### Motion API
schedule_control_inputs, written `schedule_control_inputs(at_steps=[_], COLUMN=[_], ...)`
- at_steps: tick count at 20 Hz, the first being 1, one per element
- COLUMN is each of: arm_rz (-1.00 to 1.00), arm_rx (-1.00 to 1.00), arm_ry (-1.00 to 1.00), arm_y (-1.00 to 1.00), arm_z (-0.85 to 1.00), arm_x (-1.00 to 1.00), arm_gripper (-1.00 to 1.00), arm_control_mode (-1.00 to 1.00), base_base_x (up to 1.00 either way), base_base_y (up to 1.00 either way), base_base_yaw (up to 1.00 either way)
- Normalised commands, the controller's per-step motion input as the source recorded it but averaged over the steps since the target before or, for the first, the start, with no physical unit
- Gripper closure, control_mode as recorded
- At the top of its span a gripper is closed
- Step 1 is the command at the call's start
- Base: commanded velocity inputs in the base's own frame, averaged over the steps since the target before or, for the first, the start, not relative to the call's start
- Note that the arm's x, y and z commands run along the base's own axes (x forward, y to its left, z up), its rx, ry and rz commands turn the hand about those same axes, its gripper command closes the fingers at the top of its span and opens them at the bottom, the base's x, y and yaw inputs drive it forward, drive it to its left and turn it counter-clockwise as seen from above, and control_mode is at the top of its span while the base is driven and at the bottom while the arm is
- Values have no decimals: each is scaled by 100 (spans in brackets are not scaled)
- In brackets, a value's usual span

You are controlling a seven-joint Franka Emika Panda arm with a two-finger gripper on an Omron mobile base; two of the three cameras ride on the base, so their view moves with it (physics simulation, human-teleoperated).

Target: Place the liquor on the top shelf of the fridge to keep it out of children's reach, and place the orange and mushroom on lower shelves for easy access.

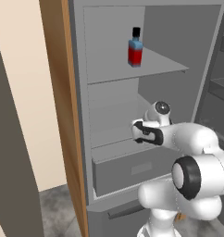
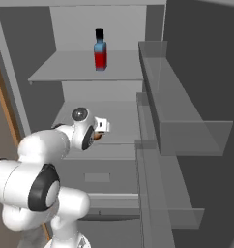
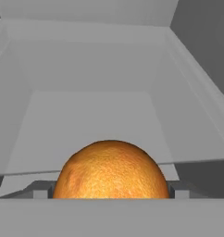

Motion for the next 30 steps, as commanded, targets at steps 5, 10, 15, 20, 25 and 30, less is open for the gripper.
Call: schedule_control_inputs(at_steps=[5,10,15,20,25,30], arm_rz=[3,5,3,1,0,0], arm_rx=[0,1,1,1,0,0], arm_ry=[-2,-6,-12,-10,-1,0], arm_y=[0,0,0,0,-15,-25], arm_z=[-31,-39,-22,-3,13,14], arm_x=[74,72,66,44,1,-43], arm_gripper=[100,-100,-100,-100,-100,-100], arm_control_mode=[-100,-100,-100,-100,-100,-100], base_base_x=[0,0,0,0,0,0], base_base_y=[0,0,0,0,0,0], base_base_yaw=[0,0,0,0,0,0])
